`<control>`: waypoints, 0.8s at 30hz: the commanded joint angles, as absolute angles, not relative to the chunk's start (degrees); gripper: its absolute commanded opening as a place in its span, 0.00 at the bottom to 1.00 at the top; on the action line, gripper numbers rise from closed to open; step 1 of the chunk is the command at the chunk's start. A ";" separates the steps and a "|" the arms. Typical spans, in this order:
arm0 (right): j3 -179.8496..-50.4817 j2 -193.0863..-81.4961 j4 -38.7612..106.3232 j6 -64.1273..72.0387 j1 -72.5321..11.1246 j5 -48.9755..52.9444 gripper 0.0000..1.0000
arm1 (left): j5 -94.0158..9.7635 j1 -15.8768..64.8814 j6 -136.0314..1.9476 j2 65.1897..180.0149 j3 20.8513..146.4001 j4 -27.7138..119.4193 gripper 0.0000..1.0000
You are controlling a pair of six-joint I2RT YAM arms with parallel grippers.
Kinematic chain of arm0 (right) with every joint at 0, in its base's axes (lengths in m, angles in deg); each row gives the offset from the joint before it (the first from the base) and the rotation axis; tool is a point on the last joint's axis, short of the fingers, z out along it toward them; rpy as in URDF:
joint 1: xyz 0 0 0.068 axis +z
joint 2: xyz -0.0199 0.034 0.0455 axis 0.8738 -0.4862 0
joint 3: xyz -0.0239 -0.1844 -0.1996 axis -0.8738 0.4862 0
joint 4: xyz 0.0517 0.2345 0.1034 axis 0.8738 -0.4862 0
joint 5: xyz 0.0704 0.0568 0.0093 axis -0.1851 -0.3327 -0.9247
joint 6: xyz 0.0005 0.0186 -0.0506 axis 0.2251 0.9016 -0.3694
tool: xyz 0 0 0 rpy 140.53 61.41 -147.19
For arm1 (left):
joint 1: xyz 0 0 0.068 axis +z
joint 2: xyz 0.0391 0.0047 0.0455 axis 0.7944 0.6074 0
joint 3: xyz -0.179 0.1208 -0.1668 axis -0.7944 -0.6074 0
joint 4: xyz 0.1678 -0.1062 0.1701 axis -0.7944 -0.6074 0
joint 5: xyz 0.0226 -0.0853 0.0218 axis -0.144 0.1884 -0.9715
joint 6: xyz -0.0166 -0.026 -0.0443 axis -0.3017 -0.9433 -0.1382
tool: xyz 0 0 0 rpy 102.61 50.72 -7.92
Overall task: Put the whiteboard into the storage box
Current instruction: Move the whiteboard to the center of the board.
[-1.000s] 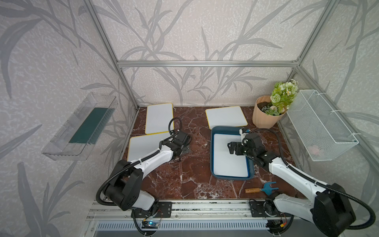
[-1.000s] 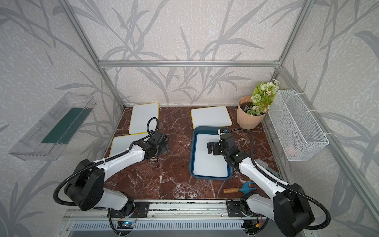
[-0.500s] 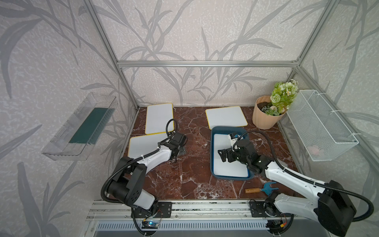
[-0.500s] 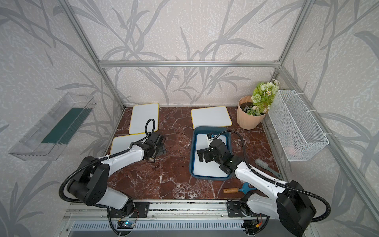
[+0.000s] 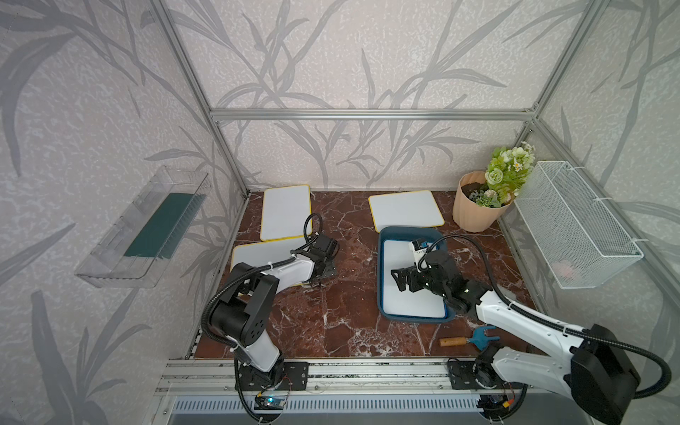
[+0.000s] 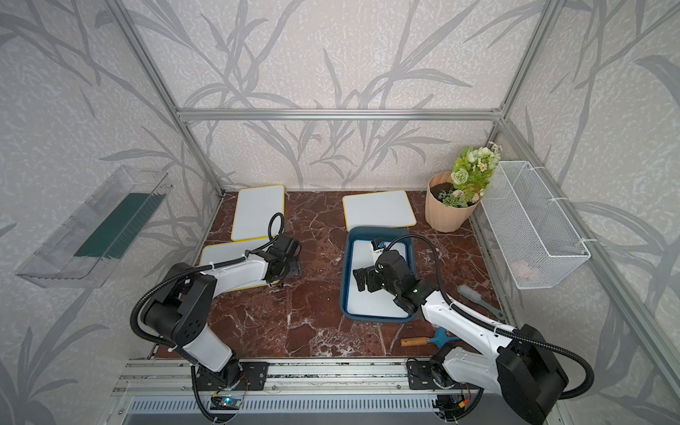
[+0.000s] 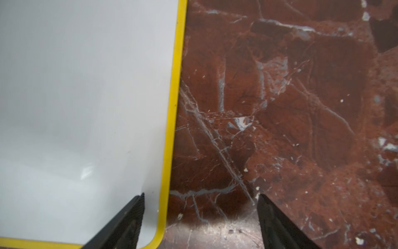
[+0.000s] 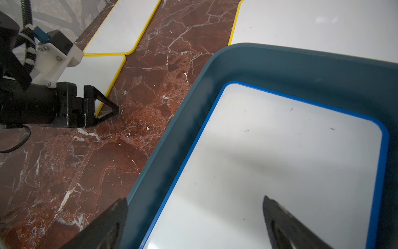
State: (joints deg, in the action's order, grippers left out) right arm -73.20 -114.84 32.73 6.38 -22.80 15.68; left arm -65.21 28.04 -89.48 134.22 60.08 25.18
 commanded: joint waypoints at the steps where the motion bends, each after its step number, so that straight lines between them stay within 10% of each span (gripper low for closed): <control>1: -72.24 -113.31 34.47 6.90 -22.59 17.35 0.99 | -58.33 27.56 -92.82 136.20 59.01 26.37 0.80; 24: -70.67 -111.99 34.44 8.20 -23.90 21.87 0.99 | -54.96 13.25 -99.58 141.29 68.98 27.02 0.79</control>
State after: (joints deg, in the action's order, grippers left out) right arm -71.27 -112.79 33.30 8.00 -23.56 20.60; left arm -57.49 13.53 -98.90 141.26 68.50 31.69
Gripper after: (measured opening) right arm 0.991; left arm 0.784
